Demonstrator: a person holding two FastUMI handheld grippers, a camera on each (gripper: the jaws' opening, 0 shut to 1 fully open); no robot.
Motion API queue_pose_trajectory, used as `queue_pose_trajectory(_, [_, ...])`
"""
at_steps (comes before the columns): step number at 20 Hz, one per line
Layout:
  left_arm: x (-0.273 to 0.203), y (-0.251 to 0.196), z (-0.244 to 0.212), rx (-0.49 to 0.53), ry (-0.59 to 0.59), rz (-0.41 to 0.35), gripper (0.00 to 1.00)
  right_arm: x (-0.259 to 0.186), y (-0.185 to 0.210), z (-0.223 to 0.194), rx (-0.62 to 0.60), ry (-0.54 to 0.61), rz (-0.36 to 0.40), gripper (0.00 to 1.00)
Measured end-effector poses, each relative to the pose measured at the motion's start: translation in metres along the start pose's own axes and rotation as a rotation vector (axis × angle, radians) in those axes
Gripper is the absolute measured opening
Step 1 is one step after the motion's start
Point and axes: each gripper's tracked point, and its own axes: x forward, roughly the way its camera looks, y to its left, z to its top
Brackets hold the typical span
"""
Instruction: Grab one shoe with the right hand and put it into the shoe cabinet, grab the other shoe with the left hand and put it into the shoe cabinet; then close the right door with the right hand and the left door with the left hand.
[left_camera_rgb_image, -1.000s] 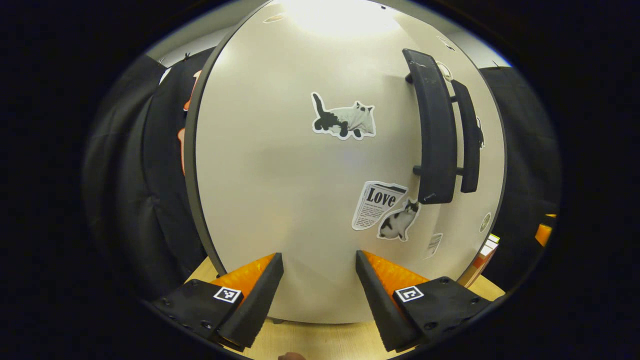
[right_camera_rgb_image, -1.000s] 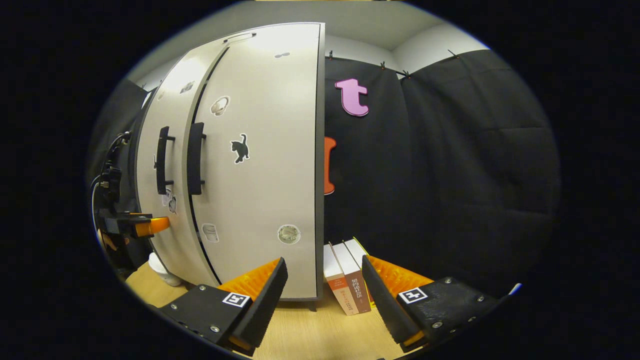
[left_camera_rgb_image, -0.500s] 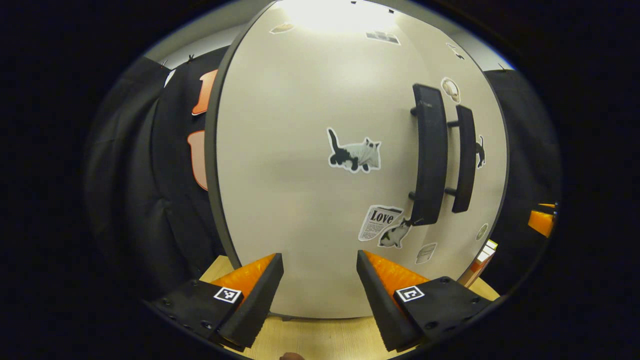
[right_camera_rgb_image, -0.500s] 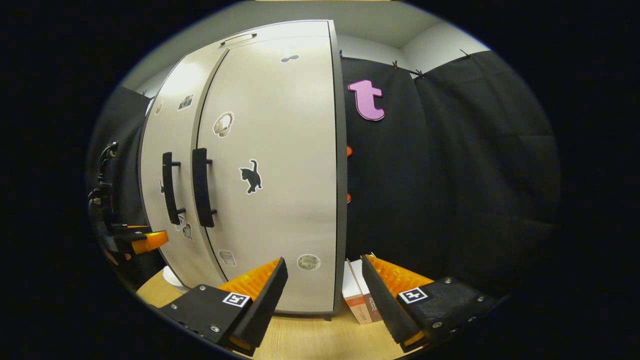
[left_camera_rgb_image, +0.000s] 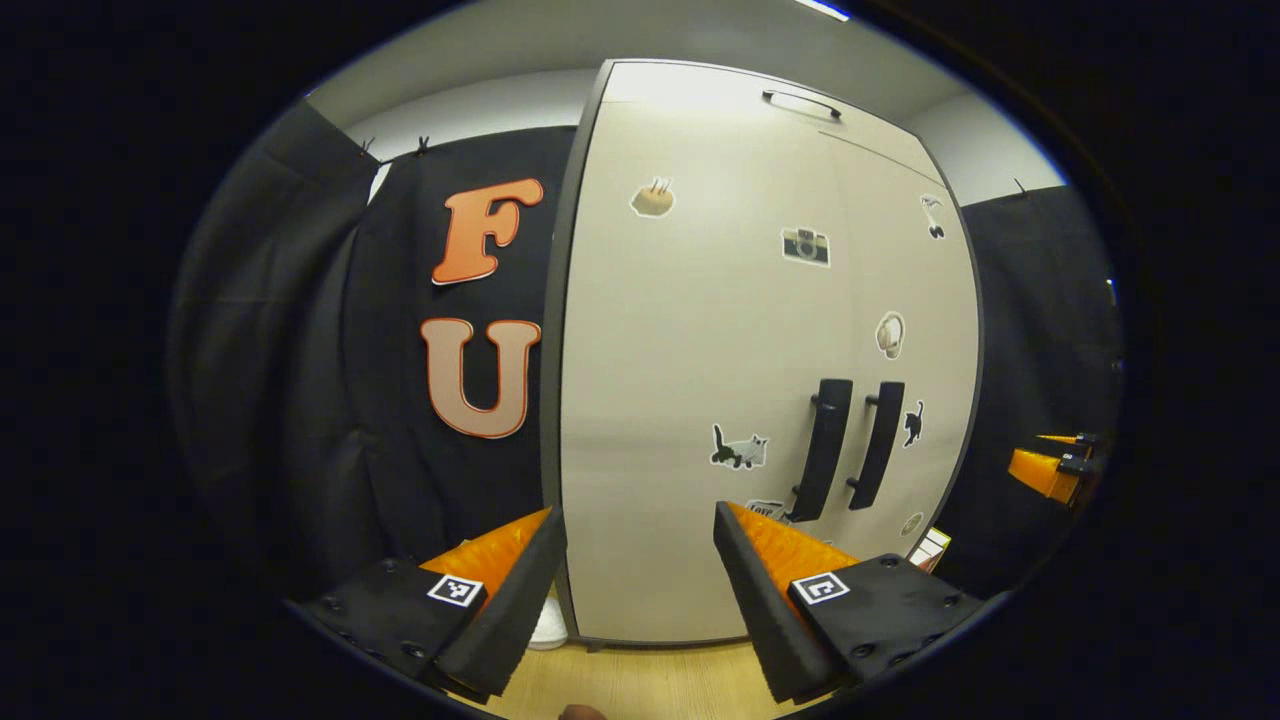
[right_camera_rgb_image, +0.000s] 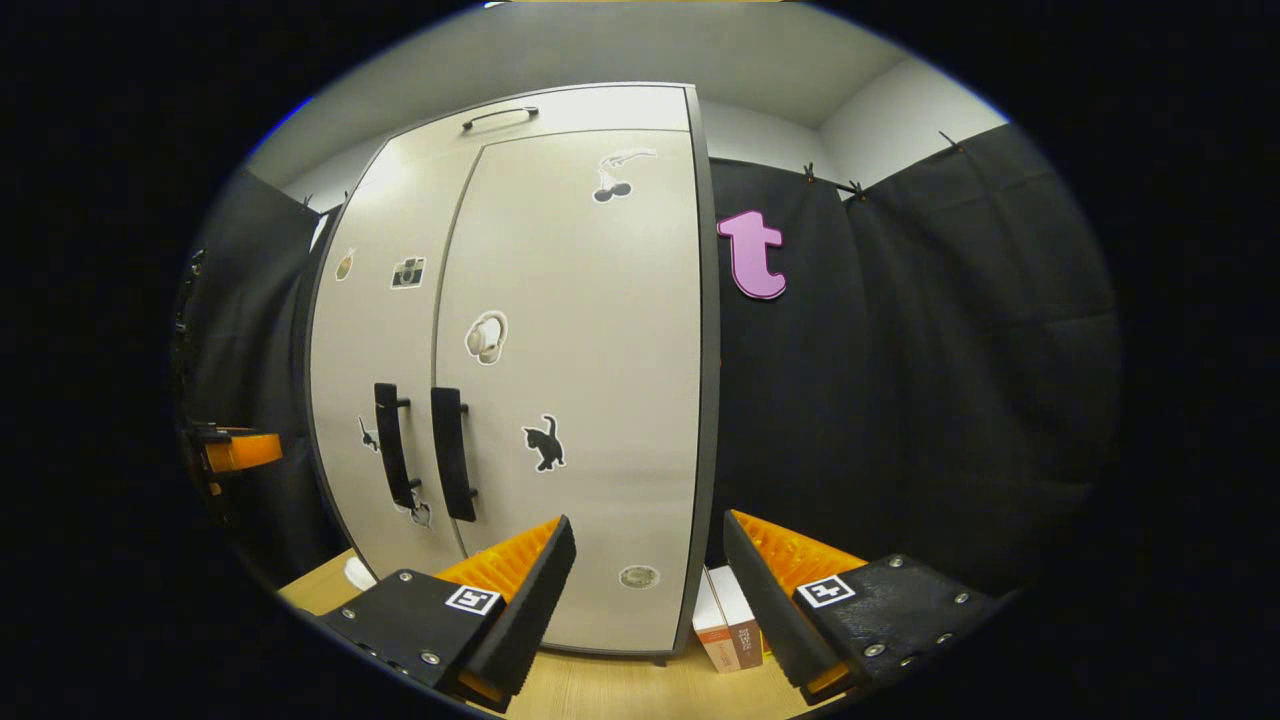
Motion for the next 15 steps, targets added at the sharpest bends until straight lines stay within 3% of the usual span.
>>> queue_pose_trajectory(5, [-0.026,0.027,0.027,0.002,-0.044,0.033,0.94,-0.011,-0.001,0.007,-0.007,-0.011,-0.012,0.92])
queue_pose_trajectory(8, [-0.035,0.043,0.036,0.012,-0.069,0.068,0.99,-0.016,0.001,0.007,-0.008,-0.011,-0.012,0.92])
queue_pose_trajectory(9, [-0.038,0.045,0.038,0.007,-0.074,0.071,0.94,-0.018,0.003,0.007,-0.010,-0.011,-0.011,0.92])
queue_pose_trajectory(15, [-0.055,0.056,0.032,-0.015,-0.065,0.074,0.96,-0.034,0.016,0.008,-0.019,-0.011,0.001,0.92])
